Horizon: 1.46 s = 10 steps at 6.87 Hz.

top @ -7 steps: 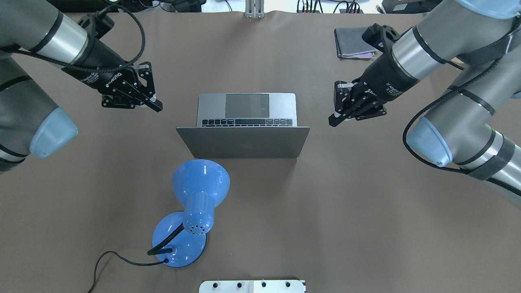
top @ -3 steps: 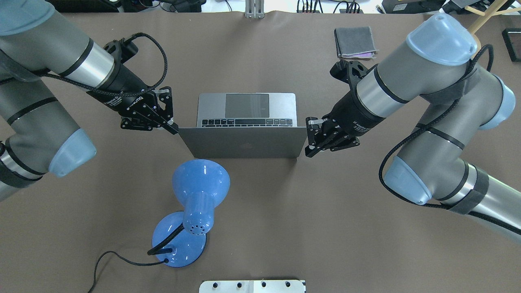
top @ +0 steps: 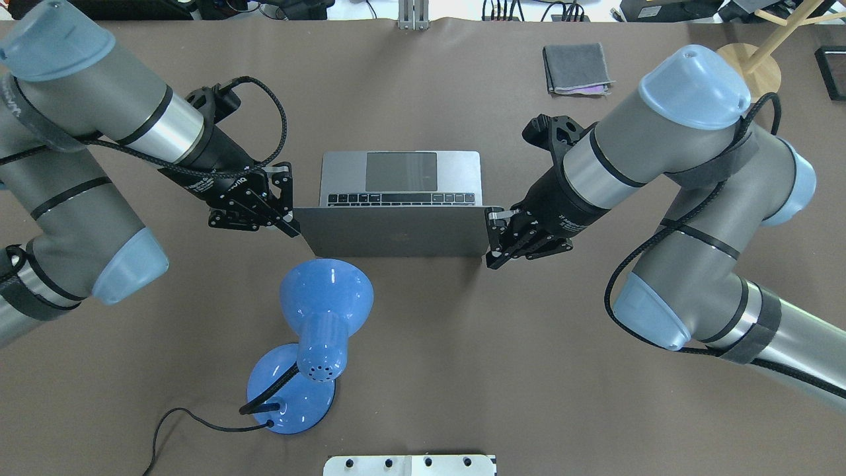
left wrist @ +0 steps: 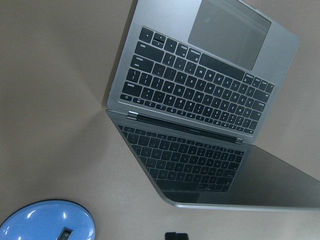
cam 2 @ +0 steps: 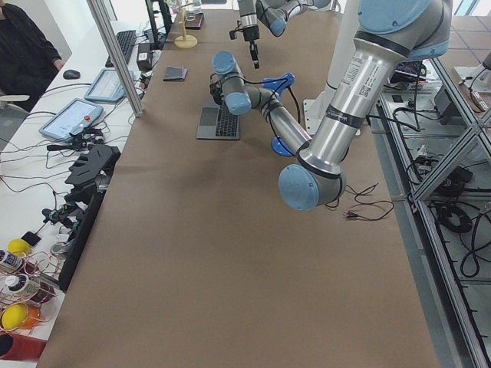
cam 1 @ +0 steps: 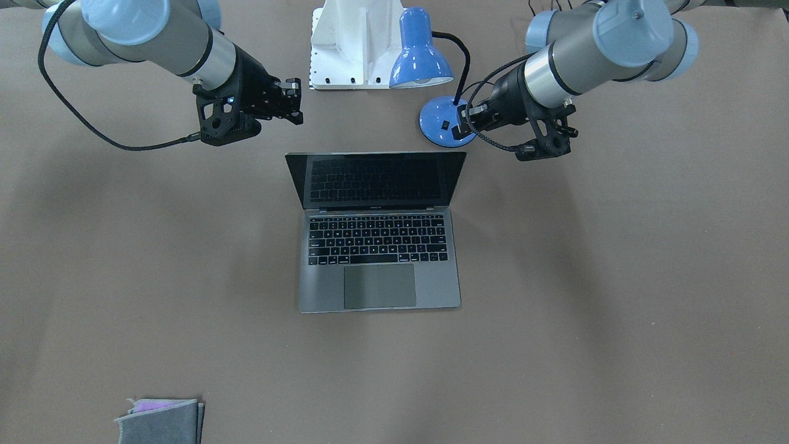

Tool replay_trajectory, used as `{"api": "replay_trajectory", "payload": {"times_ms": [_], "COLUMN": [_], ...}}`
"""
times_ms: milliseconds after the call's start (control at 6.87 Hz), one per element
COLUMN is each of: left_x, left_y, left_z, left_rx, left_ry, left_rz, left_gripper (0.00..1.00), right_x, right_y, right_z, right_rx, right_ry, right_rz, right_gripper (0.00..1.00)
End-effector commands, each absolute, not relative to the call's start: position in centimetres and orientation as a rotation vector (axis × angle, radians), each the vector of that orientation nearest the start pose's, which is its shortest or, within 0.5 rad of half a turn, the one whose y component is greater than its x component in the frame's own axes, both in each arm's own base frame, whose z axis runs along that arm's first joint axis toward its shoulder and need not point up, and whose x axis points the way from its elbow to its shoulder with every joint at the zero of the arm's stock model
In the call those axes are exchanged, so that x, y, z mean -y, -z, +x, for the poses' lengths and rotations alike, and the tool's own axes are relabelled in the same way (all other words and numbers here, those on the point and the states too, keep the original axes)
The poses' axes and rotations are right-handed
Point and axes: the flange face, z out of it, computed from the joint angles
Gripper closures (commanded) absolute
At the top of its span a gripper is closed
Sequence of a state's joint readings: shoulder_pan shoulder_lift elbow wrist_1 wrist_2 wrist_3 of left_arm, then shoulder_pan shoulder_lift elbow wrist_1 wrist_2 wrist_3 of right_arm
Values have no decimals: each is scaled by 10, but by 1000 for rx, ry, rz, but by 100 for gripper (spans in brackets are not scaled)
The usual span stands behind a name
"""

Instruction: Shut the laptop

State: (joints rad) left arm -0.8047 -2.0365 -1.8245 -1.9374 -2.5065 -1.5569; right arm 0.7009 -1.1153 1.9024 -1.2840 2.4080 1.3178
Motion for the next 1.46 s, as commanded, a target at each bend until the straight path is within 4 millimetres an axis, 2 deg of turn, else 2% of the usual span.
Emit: {"api": "replay_trajectory", "payload": {"times_ms": [0, 437, 1019, 1311], "left_x": [446, 429, 438, 444], "left_y": [-226, -228, -233, -228], "left_z": [387, 418, 431, 439], "left_rx": [-1223, -1200, -1183, -1182], "left_ry": [159, 150, 159, 162], "left_rz": [-361, -336, -344, -340], "left_gripper": [100, 100, 100, 100], "right_x": [411, 419, 433, 445], "right_y": [-214, -213, -215, -206], "right_z": [-406, -421, -443, -454], "right_rx": [1216, 1199, 1182, 1176], "right_ry": [55, 38, 24, 6], "right_rz": [-192, -168, -147, -119], "right_gripper": [100, 100, 100, 100]}}
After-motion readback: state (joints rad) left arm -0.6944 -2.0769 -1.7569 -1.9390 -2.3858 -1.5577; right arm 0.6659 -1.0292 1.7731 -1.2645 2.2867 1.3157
